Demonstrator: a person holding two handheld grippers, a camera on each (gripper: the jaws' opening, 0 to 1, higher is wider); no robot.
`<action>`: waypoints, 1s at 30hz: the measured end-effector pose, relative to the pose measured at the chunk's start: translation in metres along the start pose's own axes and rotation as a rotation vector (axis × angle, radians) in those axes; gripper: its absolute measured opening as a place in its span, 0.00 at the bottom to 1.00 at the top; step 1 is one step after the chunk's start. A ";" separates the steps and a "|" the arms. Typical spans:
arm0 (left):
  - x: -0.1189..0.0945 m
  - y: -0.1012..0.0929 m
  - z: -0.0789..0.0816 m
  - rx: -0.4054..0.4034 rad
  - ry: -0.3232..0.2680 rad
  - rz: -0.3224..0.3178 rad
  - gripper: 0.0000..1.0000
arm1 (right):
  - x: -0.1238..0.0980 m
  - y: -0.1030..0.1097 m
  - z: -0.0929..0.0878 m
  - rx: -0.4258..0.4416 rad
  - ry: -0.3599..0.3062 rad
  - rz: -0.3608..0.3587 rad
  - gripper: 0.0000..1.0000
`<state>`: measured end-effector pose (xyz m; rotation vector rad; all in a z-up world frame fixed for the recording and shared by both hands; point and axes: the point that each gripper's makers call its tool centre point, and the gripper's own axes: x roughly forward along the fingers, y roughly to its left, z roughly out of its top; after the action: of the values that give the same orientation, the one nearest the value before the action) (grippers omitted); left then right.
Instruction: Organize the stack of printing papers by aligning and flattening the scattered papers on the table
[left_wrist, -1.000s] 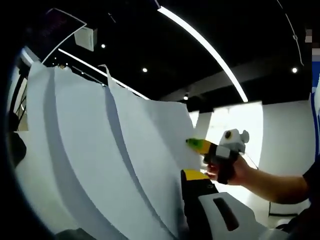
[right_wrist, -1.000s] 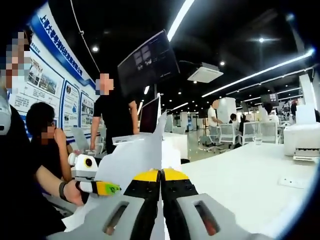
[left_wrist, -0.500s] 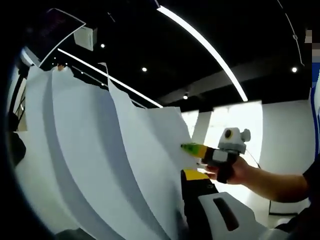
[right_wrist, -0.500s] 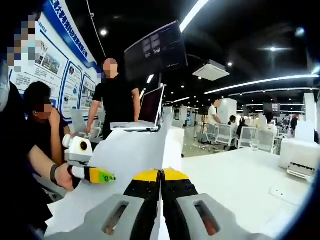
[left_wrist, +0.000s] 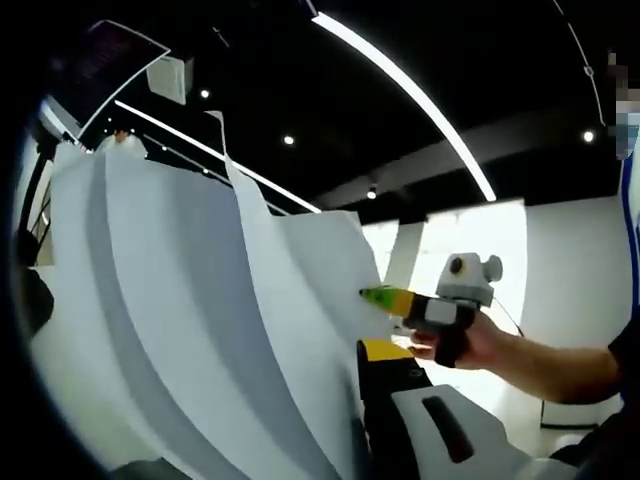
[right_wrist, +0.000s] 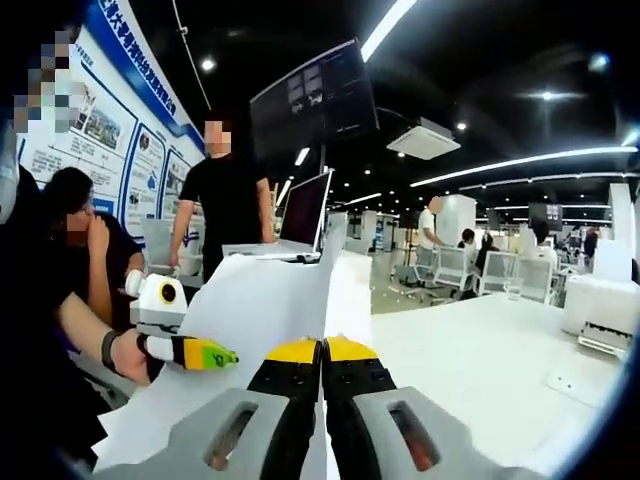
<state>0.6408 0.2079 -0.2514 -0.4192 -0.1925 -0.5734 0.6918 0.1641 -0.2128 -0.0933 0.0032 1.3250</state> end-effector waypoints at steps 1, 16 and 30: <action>0.000 0.000 0.000 0.001 0.000 0.001 0.15 | 0.000 0.000 0.000 -0.001 0.000 -0.001 0.00; -0.001 0.001 0.001 0.018 -0.003 0.011 0.06 | -0.002 0.002 -0.006 0.026 0.014 -0.018 0.15; -0.001 0.001 0.001 0.019 -0.006 0.012 0.06 | -0.011 -0.008 0.001 0.084 -0.031 -0.081 0.44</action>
<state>0.6401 0.2096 -0.2507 -0.4034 -0.2008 -0.5585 0.6972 0.1517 -0.2108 -0.0013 0.0284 1.2433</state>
